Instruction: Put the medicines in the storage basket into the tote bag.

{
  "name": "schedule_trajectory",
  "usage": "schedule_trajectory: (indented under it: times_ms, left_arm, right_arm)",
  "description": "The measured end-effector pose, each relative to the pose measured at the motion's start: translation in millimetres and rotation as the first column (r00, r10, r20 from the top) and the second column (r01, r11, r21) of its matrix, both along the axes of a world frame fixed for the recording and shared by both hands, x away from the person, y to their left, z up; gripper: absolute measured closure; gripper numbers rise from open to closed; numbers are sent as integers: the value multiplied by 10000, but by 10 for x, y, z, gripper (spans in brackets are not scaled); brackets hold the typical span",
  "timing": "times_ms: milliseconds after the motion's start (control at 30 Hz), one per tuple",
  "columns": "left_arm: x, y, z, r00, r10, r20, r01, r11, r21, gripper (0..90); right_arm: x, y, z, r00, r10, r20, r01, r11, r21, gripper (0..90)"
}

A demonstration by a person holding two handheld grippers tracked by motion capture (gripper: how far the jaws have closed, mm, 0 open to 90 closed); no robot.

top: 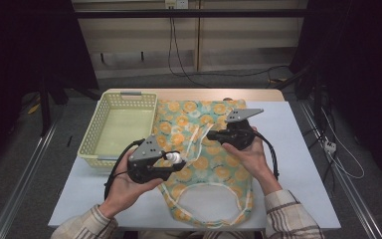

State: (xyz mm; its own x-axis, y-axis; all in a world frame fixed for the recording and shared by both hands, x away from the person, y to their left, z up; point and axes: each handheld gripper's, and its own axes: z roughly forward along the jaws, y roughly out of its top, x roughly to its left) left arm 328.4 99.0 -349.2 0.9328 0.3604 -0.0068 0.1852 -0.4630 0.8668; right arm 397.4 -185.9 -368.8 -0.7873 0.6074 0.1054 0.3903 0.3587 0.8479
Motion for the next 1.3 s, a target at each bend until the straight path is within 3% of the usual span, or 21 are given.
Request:
schedule_trajectory:
  times_ms: [233,433,667,800,867,900,933,967,1000,1067,1167,1300]
  left_arm:
    - [-79,-323,-160,9967,-714,-387,725,9970,281,602]
    - [-104,-588,-361,9907,-1205,-628,1252,9891,770,602]
    - [136,-732,-544,9938,-637,-910,744,9899,1203,602]
    - [284,-775,-647,9951,-377,-909,519,9858,1599,601]
    - [363,-788,-714,9946,-166,-1028,330,9866,1600,601]
    - [389,-791,-735,9950,-9,-999,196,9822,1869,601]
    - [425,-797,-775,9941,-42,-1086,237,9835,1796,602]
    - [442,-796,-784,9956,271,-896,-72,9765,2152,601]
    - [485,-791,-820,9942,146,-1065,62,9813,1922,601]
    - [525,-790,-839,9934,405,-1073,-175,9782,2070,601]
    - [573,-811,-864,9948,380,-944,-179,9785,2054,601]
    - [636,-860,-912,9925,299,-1187,-28,9749,2225,600]
  right_arm:
    - [-1,12,-4,10000,0,2,0,10000,-14,900]
    - [2,3,-5,10000,-33,6,33,10000,-2,900]
    - [-1,0,-2,10000,-55,24,55,10000,-11,900]
    - [7,-12,-7,10000,-81,19,81,10000,-9,900]
    - [4,-13,-5,9999,-102,10,102,9999,1,900]
    - [-1,-12,-1,10000,-89,21,89,10000,-16,900]
    - [-3,-11,3,10000,-75,42,75,10000,-5,900]
    - [-3,-12,4,10000,-79,54,79,10000,14,900]
    - [-3,-13,3,10000,-93,34,93,10000,1,900]
    - [2,-15,-4,9999,-119,21,119,9999,6,900]
    - [5,-17,-7,9999,-123,19,123,9999,3,900]
    - [9,-12,-11,9999,-141,30,141,9999,-31,900]
